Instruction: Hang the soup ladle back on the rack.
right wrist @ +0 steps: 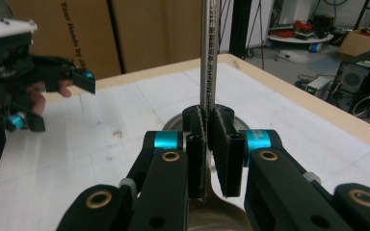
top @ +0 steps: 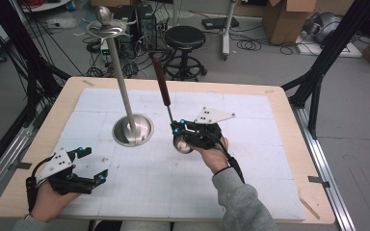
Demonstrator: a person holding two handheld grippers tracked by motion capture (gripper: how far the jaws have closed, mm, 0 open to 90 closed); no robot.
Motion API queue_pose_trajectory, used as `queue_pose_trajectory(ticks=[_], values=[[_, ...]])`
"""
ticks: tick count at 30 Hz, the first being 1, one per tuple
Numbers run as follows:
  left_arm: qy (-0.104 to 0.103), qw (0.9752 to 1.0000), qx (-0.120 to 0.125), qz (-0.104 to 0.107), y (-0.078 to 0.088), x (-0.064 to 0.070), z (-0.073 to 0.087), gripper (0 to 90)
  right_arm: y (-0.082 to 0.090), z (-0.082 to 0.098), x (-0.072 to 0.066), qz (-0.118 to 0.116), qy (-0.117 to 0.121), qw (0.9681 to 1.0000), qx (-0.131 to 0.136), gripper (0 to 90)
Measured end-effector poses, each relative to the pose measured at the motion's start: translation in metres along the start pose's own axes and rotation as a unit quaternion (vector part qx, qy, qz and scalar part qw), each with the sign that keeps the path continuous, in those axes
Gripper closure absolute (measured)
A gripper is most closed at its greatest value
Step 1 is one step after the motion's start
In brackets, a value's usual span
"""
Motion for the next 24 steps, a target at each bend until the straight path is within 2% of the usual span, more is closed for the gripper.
queue_pose_trajectory(ticks=[3,15,24], values=[[0.001,1.0,0.001,0.0,0.0,0.0,0.0,1.7,-0.006,-0.006,-0.001,0.007,0.004,1.0,-0.004,85.0],[-0.003,1.0,-0.003,-0.004,0.001,0.0,0.0,1.7,-0.023,-0.034,-0.01,0.003,0.013,0.9999,-0.001,85.0],[-0.001,1.0,-0.005,-0.006,0.001,0.0,0.001,1.7,-0.029,-0.048,-0.011,0.019,0.019,0.9996,0.001,85.0]])
Point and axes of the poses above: each handheld gripper's, and its own axes: y roughly backward along the jaws, z roughly out of its underside, x roughly to its right, the point moved 3 cm from there along -y, roughly forward along the jaws, and after that the axes turned 12 degrees about -y, right-handed, at the moved point
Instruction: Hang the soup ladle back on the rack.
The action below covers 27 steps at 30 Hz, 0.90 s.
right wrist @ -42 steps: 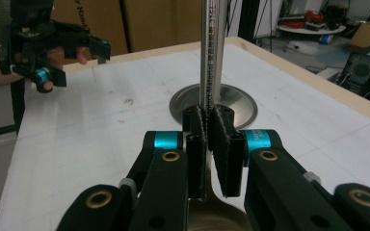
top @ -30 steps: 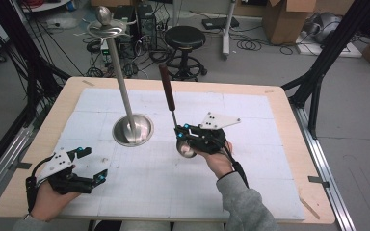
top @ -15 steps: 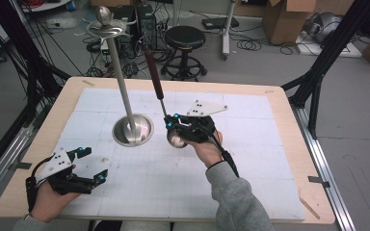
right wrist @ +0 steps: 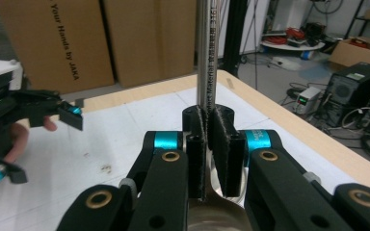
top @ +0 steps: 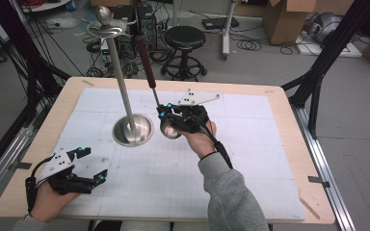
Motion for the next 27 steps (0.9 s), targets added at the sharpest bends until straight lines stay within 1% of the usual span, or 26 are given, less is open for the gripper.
queue_pose_trajectory(ticks=[5,9,10,15,16,17,18,20,23,24,26,27], values=[[-0.003,1.0,-0.005,-0.002,0.0,0.0,0.001,1.7,-0.003,-0.006,0.001,0.004,-0.003,1.0,0.006,85.0],[-0.001,1.0,-0.004,-0.003,0.001,0.0,0.001,1.8,-0.006,-0.01,0.001,0.007,-0.006,1.0,0.003,85.0],[0.0,1.0,-0.003,-0.004,0.001,0.0,0.001,1.7,-0.007,-0.011,0.002,0.008,-0.002,1.0,0.004,85.0],[0.0,1.0,-0.001,-0.001,0.0,0.001,0.0,1.7,-0.013,-0.013,0.001,0.009,-0.005,0.9999,0.001,85.0],[0.0,1.0,-0.001,-0.001,0.0,0.001,0.0,1.7,-0.013,-0.013,0.001,0.009,-0.002,1.0,-0.001,85.0],[0.0,1.0,-0.001,-0.001,0.001,0.001,0.0,1.7,-0.014,-0.013,0.001,0.01,-0.005,0.9999,-0.001,85.0],[0.0,1.0,-0.001,-0.002,0.001,0.001,0.0,1.7,-0.015,-0.014,0.001,0.01,-0.002,0.9999,0.0,85.0],[0.002,1.0,-0.001,-0.002,0.001,0.0,0.001,1.7,-0.016,-0.014,0.001,0.01,-0.005,0.9999,-0.001,85.0],[0.002,1.0,-0.001,-0.002,0.002,0.001,0.001,1.7,-0.018,-0.015,0.001,0.016,-0.003,0.9999,-0.002,85.0],[0.001,1.0,0.0,-0.001,0.002,0.001,0.001,1.7,-0.018,-0.015,0.001,0.014,-0.006,0.9999,-0.002,85.0],[0.0,1.0,-0.002,0.0,0.002,0.001,0.001,1.7,-0.02,-0.016,0.001,0.016,-0.002,0.9999,-0.002,85.0],[0.001,1.0,-0.002,0.0,0.002,0.001,0.001,1.7,-0.021,-0.016,0.001,0.016,-0.005,0.9999,-0.001,85.0]])
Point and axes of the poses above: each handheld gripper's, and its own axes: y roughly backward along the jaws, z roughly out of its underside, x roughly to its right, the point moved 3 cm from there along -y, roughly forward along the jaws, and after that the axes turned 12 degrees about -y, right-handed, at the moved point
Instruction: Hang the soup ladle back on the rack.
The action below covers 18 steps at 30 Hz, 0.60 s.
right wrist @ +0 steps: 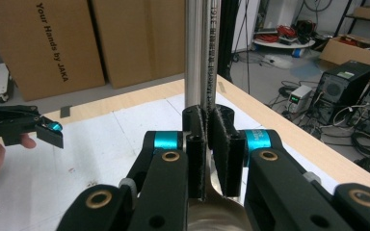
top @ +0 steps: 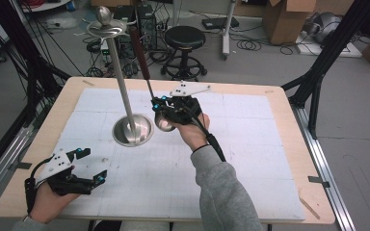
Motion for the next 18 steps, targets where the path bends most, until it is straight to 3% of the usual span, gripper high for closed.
queue_pose_trajectory(ticks=[12,18], values=[[0.0,1.0,0.0,-0.002,0.0007,-0.0001,0.0001,1.7,-0.006,0.001,0.0017,0.005,-0.005,1.0,-0.001,85.0],[-0.002,1.0,-0.001,-0.002,0.0005,0.0002,0.0003,1.7,-0.0091,0.0012,0.0014,0.014,0.004,0.9999,0.0,85.0]])
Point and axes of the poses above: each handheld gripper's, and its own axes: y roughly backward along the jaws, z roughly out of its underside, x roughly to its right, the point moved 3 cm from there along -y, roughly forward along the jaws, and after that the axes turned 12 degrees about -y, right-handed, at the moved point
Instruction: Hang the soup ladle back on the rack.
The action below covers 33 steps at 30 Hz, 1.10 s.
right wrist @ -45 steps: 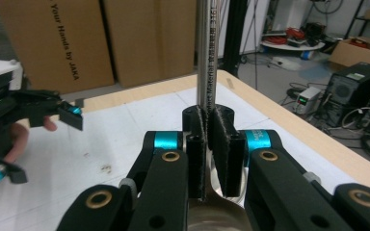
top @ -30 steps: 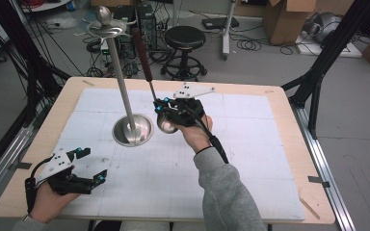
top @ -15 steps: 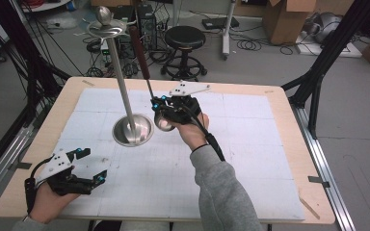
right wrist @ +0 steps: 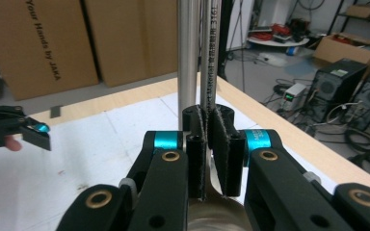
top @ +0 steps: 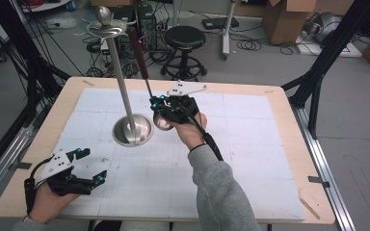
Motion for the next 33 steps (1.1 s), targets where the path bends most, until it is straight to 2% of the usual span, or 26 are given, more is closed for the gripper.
queue_pose_trajectory(ticks=[16,33], values=[[-0.001,1.0,-0.003,0.004,0.0,0.001,0.0,1.7,-0.007,-0.001,-0.001,-0.003,-0.004,1.0,0.002,85.0],[-0.001,1.0,-0.003,-0.001,0.002,0.001,0.001,1.7,-0.014,-0.002,0.0,-0.005,-0.004,1.0,-0.001,85.0]])
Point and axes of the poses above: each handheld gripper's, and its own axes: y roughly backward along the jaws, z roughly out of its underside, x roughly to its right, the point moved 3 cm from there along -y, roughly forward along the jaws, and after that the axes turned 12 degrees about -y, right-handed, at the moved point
